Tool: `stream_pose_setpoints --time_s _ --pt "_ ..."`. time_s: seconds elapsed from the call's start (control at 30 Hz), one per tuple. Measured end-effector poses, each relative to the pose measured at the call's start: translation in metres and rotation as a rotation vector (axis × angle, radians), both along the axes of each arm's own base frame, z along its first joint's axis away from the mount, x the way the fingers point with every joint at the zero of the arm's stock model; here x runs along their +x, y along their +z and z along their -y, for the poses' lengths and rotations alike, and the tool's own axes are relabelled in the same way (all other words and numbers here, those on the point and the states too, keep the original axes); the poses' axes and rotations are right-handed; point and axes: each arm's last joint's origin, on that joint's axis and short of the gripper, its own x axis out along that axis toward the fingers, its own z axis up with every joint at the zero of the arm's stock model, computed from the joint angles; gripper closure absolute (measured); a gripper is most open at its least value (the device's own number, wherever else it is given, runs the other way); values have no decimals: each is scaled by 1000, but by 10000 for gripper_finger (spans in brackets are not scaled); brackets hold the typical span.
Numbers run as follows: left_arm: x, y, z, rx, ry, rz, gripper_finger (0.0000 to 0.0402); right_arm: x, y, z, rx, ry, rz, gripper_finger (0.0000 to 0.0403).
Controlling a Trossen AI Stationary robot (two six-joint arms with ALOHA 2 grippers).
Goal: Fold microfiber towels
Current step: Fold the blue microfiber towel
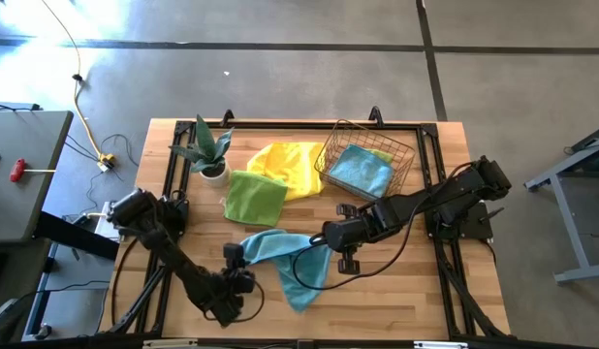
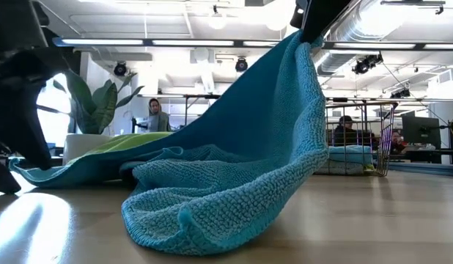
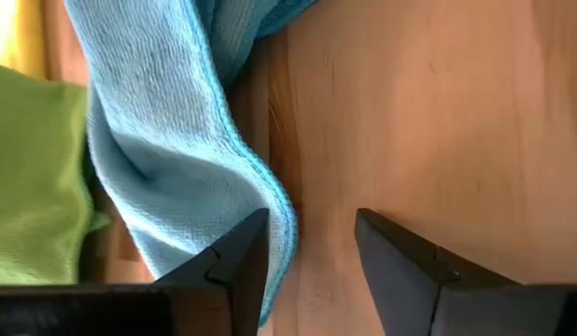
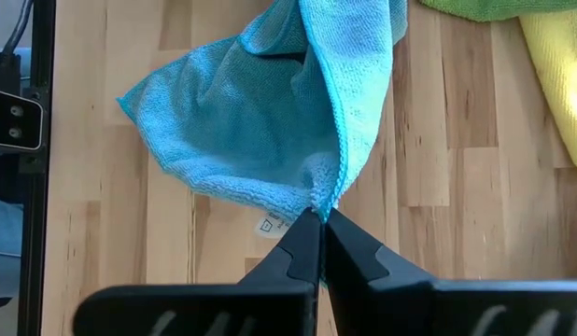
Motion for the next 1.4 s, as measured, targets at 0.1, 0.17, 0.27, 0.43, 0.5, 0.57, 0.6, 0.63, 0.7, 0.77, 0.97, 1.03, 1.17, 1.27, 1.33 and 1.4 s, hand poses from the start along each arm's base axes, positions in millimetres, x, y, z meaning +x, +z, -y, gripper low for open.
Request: stream_pose_setpoints --time_s 0.1,0.17,0.27,0.43,0.5,0.57,0.6,0.63,0.7,0.77,0.97,1.03,1.17,1.27,1.33,1.4 --pt "0 -7 -1 56 -9 -2 246 0 0 0 0 0 1 403" --pt "0 -8 -2 81 -14 4 247 0 0 0 1 0 2 403" --pt "2 -8 -5 105 -27 -2 250 0 0 0 2 -1 2 403" --pt "6 -8 -10 115 8 14 255 0 0 0 3 -2 5 403" --pt "8 -9 -13 110 31 20 257 1 0 0 5 -3 8 403" --pt "9 -9 -15 108 50 24 259 1 0 0 4 -3 7 403" --pt "9 -9 -17 107 58 25 261 1 0 0 4 -3 7 403" --pt "9 -9 -18 107 66 21 263 1 0 0 4 -3 7 403" --pt "9 -9 -20 102 93 3 267 1 0 0 5 -3 7 403" --pt "5 -8 -23 108 125 -24 273 1 0 0 4 -2 6 403" --pt "-5 -8 -29 130 190 -108 306 0 0 0 1 0 2 403" --pt "-6 -8 -30 133 200 -124 321 0 0 0 1 0 2 403" --pt "-5 -8 -31 121 204 -130 359 0 0 0 1 0 3 403" --pt "-3 -8 -33 111 216 -128 393 0 0 0 -12 -7 7 403" --pt "-2 -8 -34 109 222 -131 397 0 0 1 -19 -11 10 403" --pt "0 -6 -33 111 210 -146 399 0 0 1 -21 -12 10 403"
